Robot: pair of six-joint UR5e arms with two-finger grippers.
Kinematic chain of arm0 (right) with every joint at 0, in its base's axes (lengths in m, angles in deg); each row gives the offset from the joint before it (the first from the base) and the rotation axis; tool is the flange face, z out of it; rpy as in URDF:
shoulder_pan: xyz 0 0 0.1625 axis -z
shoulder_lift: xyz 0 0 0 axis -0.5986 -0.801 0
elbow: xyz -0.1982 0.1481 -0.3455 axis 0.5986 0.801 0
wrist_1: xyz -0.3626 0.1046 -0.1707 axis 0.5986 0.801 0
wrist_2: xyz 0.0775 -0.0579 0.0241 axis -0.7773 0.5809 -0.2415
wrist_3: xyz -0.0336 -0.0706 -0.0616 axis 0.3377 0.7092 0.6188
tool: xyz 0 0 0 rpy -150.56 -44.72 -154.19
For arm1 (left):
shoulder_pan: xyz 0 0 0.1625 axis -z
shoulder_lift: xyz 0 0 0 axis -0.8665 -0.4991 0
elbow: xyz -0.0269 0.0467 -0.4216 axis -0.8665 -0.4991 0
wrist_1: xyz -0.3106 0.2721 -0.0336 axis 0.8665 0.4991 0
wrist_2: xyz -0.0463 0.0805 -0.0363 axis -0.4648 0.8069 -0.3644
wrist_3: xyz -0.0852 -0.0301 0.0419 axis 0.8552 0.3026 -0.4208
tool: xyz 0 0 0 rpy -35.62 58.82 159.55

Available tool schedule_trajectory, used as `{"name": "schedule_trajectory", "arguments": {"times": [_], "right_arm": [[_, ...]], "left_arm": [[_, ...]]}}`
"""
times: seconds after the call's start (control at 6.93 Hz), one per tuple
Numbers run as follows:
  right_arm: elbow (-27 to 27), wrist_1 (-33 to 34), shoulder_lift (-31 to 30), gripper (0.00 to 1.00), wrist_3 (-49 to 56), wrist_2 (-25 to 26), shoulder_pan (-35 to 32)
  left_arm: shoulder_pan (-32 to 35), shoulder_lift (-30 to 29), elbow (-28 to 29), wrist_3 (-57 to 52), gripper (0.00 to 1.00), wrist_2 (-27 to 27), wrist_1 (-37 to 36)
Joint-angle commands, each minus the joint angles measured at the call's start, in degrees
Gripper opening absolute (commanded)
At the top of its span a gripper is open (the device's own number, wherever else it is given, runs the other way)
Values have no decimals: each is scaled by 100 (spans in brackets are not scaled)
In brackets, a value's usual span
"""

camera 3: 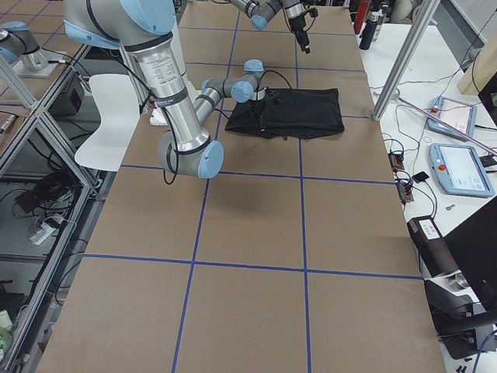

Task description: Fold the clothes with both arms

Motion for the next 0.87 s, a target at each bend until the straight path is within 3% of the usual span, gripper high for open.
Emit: {"name": "schedule_trajectory", "arguments": {"times": [0.0, 0.14, 0.72], "right_arm": [[-1, 0, -24, 99, 167, -199, -182], [-1, 0, -94, 99, 290, -410, -332], [-71, -9, -462, 99, 353, -429, -535]], "left_arm": [[-1, -10, 0, 9, 100, 0, 0], [-1, -10, 0, 9, 100, 0, 0], [-1, -10, 8, 9, 100, 0, 9]]}}
